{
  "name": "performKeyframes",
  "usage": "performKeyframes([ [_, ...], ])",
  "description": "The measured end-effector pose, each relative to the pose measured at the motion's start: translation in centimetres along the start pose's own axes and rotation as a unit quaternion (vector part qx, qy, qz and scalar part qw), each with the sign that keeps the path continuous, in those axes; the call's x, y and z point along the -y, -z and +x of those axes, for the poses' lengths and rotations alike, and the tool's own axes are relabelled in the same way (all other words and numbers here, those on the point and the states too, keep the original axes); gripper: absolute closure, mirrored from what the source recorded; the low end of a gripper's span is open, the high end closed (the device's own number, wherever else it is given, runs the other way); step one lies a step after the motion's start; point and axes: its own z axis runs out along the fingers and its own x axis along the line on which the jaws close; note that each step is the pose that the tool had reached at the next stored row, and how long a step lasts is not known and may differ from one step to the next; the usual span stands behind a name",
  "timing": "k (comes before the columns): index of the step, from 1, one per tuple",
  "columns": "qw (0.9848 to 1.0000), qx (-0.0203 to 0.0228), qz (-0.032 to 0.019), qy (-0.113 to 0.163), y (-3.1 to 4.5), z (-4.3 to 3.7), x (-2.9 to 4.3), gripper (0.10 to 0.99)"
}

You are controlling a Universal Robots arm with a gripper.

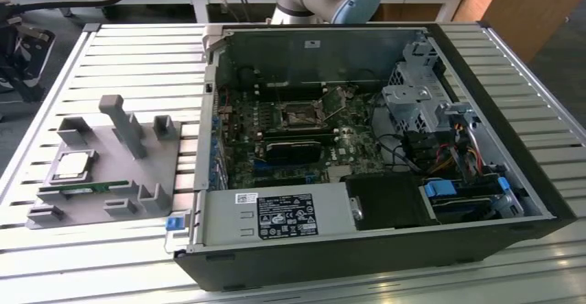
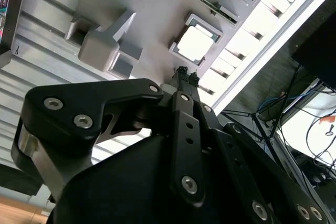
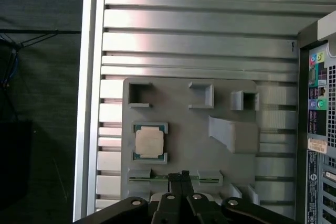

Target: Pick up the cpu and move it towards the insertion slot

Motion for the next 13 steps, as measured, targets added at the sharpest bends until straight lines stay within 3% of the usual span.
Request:
performKeyframes([
  [12, 1.0000, 0.0000, 0.0002, 0.000, -1.32, 0.73, 0.09, 0.973],
  [13, 1.0000, -0.0001, 0.0003, 0.000, -1.42, 0.75, 0.09, 0.918],
])
